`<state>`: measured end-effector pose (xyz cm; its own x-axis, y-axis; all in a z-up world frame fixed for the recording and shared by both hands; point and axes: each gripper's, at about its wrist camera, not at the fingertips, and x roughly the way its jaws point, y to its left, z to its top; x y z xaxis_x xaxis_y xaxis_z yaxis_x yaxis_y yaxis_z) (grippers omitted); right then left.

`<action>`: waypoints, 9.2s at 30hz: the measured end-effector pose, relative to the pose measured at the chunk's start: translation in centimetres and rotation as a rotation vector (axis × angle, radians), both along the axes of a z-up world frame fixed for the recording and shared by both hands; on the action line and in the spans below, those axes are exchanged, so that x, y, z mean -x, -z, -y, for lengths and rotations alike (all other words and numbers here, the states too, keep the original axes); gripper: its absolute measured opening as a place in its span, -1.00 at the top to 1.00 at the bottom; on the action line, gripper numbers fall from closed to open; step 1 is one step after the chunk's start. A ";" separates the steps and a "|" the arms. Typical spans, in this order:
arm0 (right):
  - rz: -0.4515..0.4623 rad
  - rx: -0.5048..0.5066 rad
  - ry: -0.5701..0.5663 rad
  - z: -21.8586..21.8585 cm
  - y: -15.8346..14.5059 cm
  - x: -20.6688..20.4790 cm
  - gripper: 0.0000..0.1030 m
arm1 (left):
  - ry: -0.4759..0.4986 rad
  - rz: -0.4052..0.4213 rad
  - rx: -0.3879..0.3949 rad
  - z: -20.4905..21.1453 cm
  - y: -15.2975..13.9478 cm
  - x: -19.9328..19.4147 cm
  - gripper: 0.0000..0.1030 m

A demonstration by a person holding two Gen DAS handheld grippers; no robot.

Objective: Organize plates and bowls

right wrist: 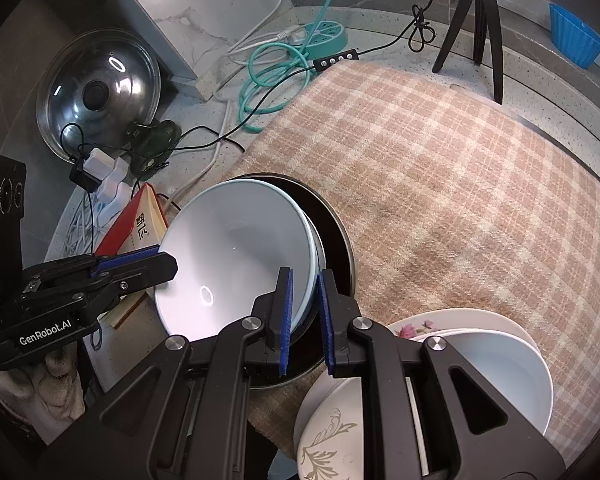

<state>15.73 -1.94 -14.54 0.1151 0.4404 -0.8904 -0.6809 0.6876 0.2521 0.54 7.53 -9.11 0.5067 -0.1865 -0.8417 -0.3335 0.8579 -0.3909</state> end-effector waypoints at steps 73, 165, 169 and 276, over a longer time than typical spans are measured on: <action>-0.095 -0.056 0.119 3.3 2.5 -1.1 0.66 | -0.067 0.007 0.044 -2.0 3.1 1.2 0.68; -0.092 -0.120 0.347 22.4 -1.9 2.7 0.71 | 0.203 0.048 0.016 14.0 -1.4 -0.9 0.84; -0.087 -0.120 0.346 22.4 -1.9 2.7 0.71 | 0.199 0.049 0.017 14.1 -1.5 -0.7 0.84; 0.339 -0.148 0.308 26.0 -10.4 11.1 -0.91 | 0.134 0.265 -0.338 19.2 -9.1 6.0 -0.43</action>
<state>4.66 -27.93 -4.19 0.5336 0.4592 -0.7102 -0.5116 0.8439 0.1613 -5.49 -11.65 0.02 0.7034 -0.0025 -0.7108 -0.1367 0.9809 -0.1386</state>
